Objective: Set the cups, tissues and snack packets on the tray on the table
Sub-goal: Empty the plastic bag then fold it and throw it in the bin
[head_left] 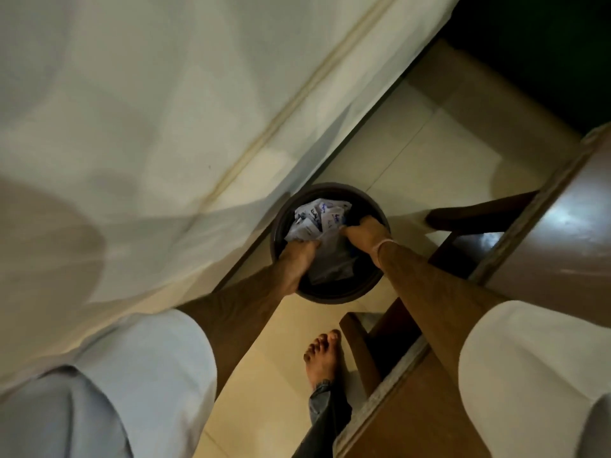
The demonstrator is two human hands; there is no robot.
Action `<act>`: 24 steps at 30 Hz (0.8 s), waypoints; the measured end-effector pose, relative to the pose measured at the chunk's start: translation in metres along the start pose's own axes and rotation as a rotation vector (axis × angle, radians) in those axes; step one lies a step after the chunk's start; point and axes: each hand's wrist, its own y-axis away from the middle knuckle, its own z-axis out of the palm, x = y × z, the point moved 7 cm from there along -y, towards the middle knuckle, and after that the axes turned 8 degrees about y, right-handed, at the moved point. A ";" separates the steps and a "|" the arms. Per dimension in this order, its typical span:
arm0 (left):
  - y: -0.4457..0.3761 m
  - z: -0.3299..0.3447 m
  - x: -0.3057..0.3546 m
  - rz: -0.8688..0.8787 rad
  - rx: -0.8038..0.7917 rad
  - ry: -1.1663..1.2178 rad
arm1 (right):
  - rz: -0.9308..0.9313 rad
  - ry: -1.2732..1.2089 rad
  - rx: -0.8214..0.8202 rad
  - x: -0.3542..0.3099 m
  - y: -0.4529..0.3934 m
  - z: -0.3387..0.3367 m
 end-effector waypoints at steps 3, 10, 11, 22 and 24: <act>0.028 -0.002 0.038 0.111 -0.002 -0.199 | -0.084 0.075 0.018 -0.021 0.033 -0.024; 0.132 0.024 0.118 0.383 -0.050 -0.487 | -0.230 0.160 0.097 -0.053 0.133 -0.107; 0.150 0.030 0.128 0.424 -0.073 -0.499 | -0.246 0.141 0.114 -0.055 0.150 -0.122; 0.404 0.087 0.281 0.765 0.052 -0.629 | -0.454 0.087 0.392 -0.077 0.351 -0.316; 0.454 0.104 0.303 0.838 0.046 -0.619 | -0.481 0.062 0.433 -0.073 0.392 -0.350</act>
